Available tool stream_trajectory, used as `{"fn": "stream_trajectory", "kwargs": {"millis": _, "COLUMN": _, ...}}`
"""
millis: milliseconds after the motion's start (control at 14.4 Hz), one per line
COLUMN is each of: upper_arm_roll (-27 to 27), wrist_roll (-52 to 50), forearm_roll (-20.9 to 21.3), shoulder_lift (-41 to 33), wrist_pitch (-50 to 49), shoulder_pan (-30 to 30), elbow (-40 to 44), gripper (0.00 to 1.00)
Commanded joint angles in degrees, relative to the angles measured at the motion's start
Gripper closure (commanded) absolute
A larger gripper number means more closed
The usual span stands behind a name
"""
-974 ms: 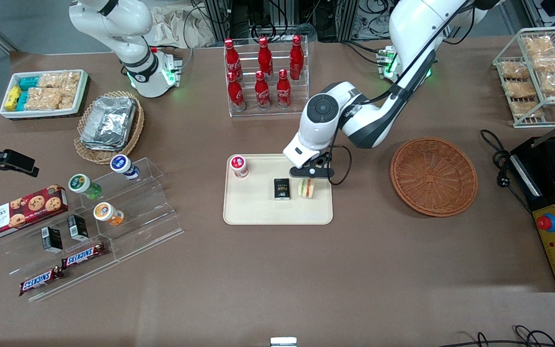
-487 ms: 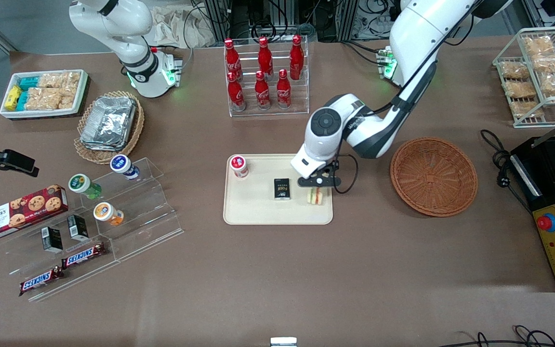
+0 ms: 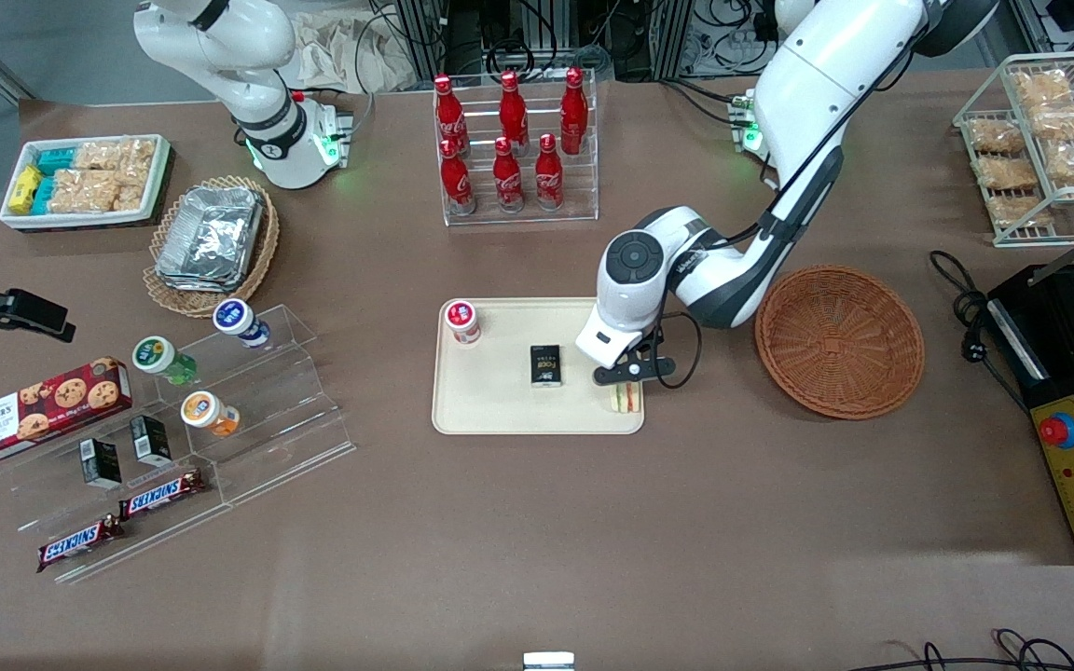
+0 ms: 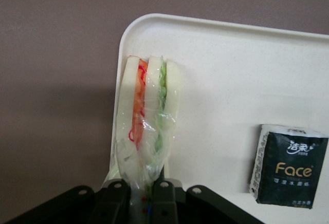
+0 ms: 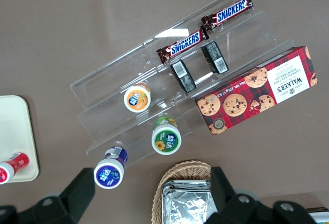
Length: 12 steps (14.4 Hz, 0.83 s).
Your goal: Place sandwich from basket to tray
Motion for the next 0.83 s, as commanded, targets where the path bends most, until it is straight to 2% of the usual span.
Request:
{"fn": "stream_trajectory", "kwargs": {"millis": 0, "upper_arm_roll": 0.27, "wrist_roll": -2.86, "forearm_roll": 2.51, "shoulder_lift": 1.39, "wrist_pitch": 0.53, "shoulder_pan": -0.55, "elbow": 1.43, "gripper": 0.00}}
{"fn": "stream_trajectory", "kwargs": {"millis": 139, "upper_arm_roll": 0.18, "wrist_roll": -2.95, "forearm_roll": 2.33, "shoulder_lift": 0.16, "wrist_pitch": 0.27, "shoulder_pan": -0.38, "elbow": 1.60, "gripper": 0.00}}
{"fn": "stream_trajectory", "kwargs": {"millis": 278, "upper_arm_roll": 0.18, "wrist_roll": -3.91, "forearm_roll": 1.80, "shoulder_lift": -4.30, "wrist_pitch": -1.48, "shoulder_pan": 0.15, "elbow": 2.83, "gripper": 0.00}}
{"fn": "stream_trajectory", "kwargs": {"millis": 348, "upper_arm_roll": 0.27, "wrist_roll": -4.96, "forearm_roll": 1.28, "shoulder_lift": -6.94, "wrist_pitch": -4.54, "shoulder_pan": 0.41, "elbow": 4.05, "gripper": 0.00}}
{"fn": "stream_trajectory", "kwargs": {"millis": 487, "upper_arm_roll": 0.18, "wrist_roll": -5.32, "forearm_roll": -3.53, "shoulder_lift": -9.94, "wrist_pitch": -12.09, "shoulder_pan": 1.21, "elbow": 9.57, "gripper": 0.00}}
{"fn": "stream_trajectory", "kwargs": {"millis": 626, "upper_arm_roll": 0.36, "wrist_roll": -4.36, "forearm_roll": -4.88, "shoulder_lift": -11.96, "wrist_pitch": -20.52, "shoulder_pan": 2.08, "elbow": 15.55, "gripper": 0.00}}
{"fn": "stream_trajectory", "kwargs": {"millis": 765, "upper_arm_roll": 0.01, "wrist_roll": -2.70, "forearm_roll": -7.06, "shoulder_lift": -15.47, "wrist_pitch": -26.95, "shoulder_pan": 5.93, "elbow": 17.86, "gripper": 0.00}}
